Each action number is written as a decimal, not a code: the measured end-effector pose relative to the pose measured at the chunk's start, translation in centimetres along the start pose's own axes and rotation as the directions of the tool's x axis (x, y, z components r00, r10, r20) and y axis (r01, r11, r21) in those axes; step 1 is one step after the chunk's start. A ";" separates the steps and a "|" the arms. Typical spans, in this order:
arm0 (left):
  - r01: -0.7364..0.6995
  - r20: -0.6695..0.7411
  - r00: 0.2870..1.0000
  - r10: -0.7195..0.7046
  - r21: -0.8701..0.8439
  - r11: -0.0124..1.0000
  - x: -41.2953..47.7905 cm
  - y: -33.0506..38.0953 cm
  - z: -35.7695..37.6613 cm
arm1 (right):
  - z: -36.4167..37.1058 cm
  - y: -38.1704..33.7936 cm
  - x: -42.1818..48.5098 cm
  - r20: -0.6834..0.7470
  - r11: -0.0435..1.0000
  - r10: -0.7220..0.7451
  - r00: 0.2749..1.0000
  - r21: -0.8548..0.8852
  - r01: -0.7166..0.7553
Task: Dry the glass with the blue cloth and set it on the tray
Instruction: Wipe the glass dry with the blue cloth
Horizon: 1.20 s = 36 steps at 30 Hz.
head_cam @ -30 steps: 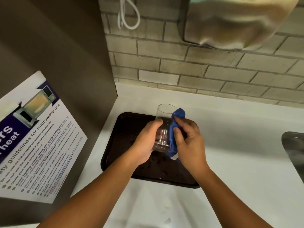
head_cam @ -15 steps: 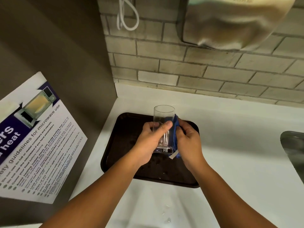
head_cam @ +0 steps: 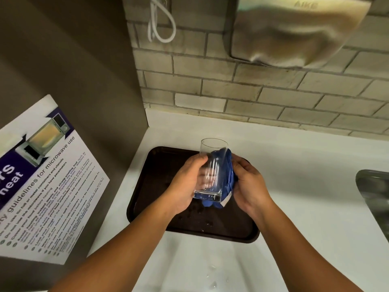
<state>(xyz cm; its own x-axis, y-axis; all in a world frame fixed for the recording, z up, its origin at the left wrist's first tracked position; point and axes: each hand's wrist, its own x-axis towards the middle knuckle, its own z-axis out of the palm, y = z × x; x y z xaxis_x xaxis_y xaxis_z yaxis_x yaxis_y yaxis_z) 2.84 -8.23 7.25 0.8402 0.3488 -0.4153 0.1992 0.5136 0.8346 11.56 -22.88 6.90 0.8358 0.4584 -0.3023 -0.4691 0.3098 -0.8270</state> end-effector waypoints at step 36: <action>-0.138 -0.059 0.985 0.164 0.309 0.941 0.3 -0.2 0.4 | 3.2 0.4 -3.1 0.491 0.056 -0.481 0.726 -0.809 0.585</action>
<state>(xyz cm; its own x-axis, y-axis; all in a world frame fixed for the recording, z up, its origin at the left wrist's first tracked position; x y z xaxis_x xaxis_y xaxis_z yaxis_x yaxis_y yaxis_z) 3.27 -8.56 7.15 0.8300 0.4742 -0.2937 0.2276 0.1928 0.9545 7.84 -21.55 8.98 0.6924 0.5931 0.4109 0.6932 -0.3889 -0.6068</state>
